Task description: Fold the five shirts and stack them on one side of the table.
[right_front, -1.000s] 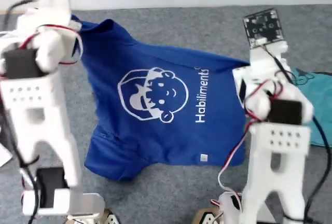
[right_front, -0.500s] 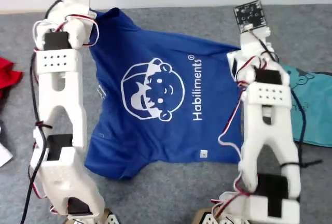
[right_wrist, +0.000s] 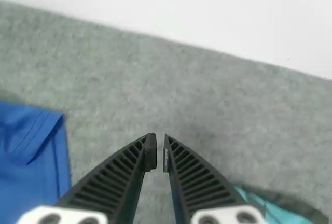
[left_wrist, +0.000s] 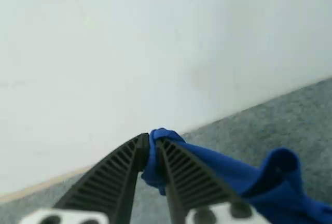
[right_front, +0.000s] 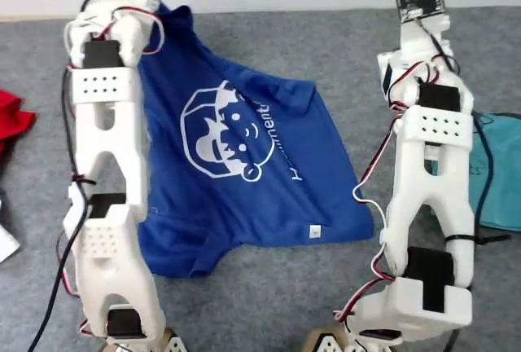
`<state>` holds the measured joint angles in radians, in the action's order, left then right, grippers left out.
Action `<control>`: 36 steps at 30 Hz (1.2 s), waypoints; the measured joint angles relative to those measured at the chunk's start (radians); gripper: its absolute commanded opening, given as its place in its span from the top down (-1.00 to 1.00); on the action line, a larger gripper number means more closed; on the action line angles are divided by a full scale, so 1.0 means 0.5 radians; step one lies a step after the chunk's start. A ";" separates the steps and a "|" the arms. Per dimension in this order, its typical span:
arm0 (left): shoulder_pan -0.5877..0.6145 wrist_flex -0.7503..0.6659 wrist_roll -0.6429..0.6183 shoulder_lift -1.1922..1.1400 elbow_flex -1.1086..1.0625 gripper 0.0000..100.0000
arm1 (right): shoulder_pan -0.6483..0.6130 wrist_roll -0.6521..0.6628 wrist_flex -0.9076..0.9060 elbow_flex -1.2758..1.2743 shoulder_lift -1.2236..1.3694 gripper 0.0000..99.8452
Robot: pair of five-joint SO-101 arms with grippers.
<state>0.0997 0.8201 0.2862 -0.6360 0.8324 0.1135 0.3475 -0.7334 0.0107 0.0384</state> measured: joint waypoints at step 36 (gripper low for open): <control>0.190 1.249 -0.153 -0.239 0.304 0.65 | -0.006 0.009 -1.436 0.000 0.000 0.60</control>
<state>0.1949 1.4446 0.2094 -0.7557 0.9843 0.1105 0.3521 -1.4515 0.0107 0.0384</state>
